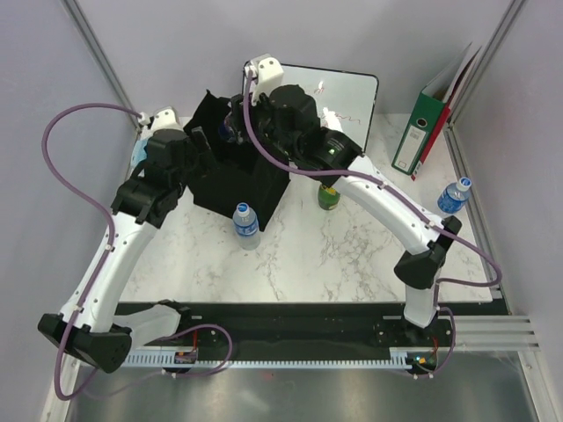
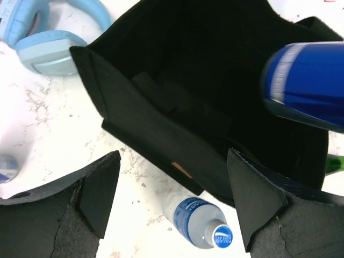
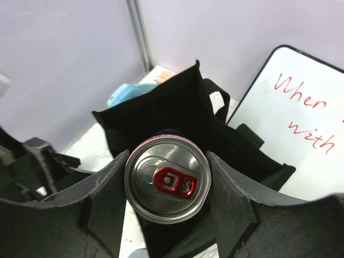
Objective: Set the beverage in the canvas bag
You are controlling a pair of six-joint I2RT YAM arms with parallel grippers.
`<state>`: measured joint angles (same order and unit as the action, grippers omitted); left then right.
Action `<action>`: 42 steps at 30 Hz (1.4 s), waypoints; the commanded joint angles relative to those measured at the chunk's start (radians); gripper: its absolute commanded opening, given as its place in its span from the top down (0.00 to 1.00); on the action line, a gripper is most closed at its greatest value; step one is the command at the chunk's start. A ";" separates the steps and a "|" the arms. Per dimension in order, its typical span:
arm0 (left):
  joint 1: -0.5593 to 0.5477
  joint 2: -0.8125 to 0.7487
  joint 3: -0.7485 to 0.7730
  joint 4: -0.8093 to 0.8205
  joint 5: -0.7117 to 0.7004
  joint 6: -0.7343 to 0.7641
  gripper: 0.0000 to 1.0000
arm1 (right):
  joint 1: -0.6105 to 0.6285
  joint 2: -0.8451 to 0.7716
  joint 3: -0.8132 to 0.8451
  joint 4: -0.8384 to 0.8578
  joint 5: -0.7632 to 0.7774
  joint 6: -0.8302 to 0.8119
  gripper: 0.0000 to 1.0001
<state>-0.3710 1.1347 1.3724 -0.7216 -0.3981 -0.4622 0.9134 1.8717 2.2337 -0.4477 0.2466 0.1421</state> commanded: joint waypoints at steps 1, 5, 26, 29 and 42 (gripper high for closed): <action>0.023 0.007 0.004 0.135 0.054 0.008 0.12 | -0.001 0.056 0.053 0.130 0.068 -0.059 1.00; 0.024 0.028 0.011 0.143 0.071 0.010 0.12 | -0.001 0.112 0.027 0.122 0.105 -0.068 1.00; 0.037 0.128 -0.045 0.183 0.123 0.040 0.65 | -0.019 0.208 -0.071 0.052 0.142 -0.061 1.00; 0.037 0.116 -0.061 0.185 0.151 0.037 0.73 | -0.021 0.228 -0.042 0.044 0.143 -0.041 1.00; 0.035 0.062 -0.141 0.197 0.200 0.036 0.98 | 0.001 0.173 -0.036 0.165 0.181 0.030 1.00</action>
<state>-0.3367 1.2198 1.2518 -0.5468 -0.2325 -0.4477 0.9073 2.1529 2.1929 -0.4026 0.3817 0.1246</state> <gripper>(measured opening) 0.034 0.618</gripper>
